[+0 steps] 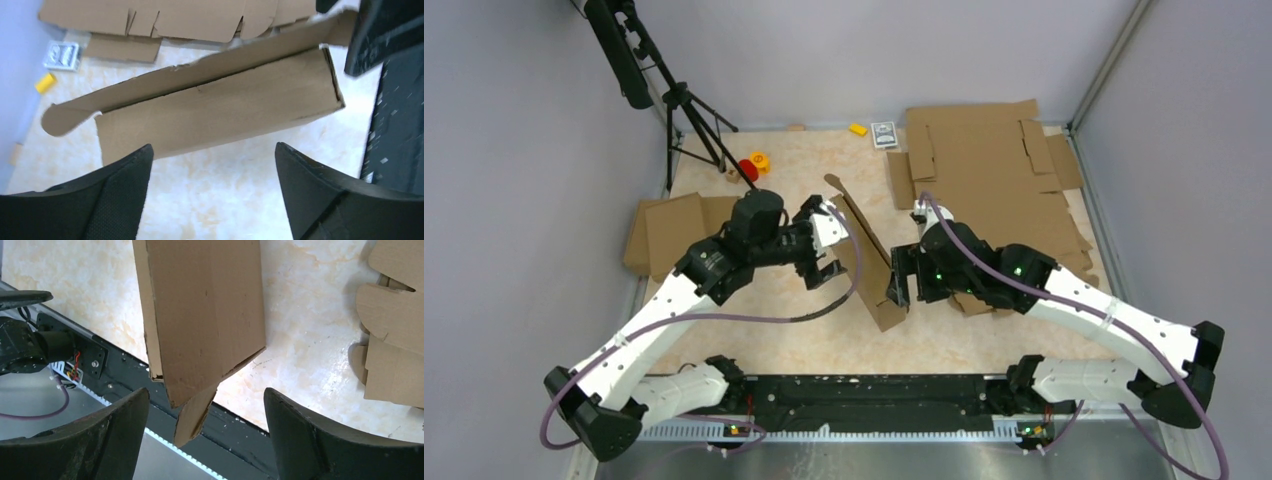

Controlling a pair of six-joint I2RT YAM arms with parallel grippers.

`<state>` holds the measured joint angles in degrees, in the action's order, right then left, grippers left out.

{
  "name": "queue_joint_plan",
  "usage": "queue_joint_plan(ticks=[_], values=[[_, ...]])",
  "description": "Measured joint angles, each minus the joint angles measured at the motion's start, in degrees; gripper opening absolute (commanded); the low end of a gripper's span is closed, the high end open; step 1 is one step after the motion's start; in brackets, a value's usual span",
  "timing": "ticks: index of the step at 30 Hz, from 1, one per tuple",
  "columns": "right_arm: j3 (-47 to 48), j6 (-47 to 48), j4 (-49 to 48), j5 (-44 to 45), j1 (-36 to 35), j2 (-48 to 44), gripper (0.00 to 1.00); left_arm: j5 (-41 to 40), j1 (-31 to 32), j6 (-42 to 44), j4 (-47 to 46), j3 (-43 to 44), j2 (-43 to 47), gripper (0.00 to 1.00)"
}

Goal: Fold the paper box

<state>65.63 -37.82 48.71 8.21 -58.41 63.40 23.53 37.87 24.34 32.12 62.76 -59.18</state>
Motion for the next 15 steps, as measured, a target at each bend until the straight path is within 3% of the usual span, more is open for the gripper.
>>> queue_joint_plan(ticks=[6,10,15], values=[[-1.5,-1.0,-0.9,1.2,0.0,-4.3,0.84,3.9,-0.2,22.7,3.8,1.5,-0.5,0.99],[-1.5,-1.0,-1.2,1.4,0.0,-7.1,0.84,7.5,-0.2,35.1,10.3,10.8,-7.8,0.98],[-3.1,-1.0,-1.6,1.7,0.0,-10.8,0.85,12.2,-0.2,44.7,17.7,22.2,-18.0,0.99]])
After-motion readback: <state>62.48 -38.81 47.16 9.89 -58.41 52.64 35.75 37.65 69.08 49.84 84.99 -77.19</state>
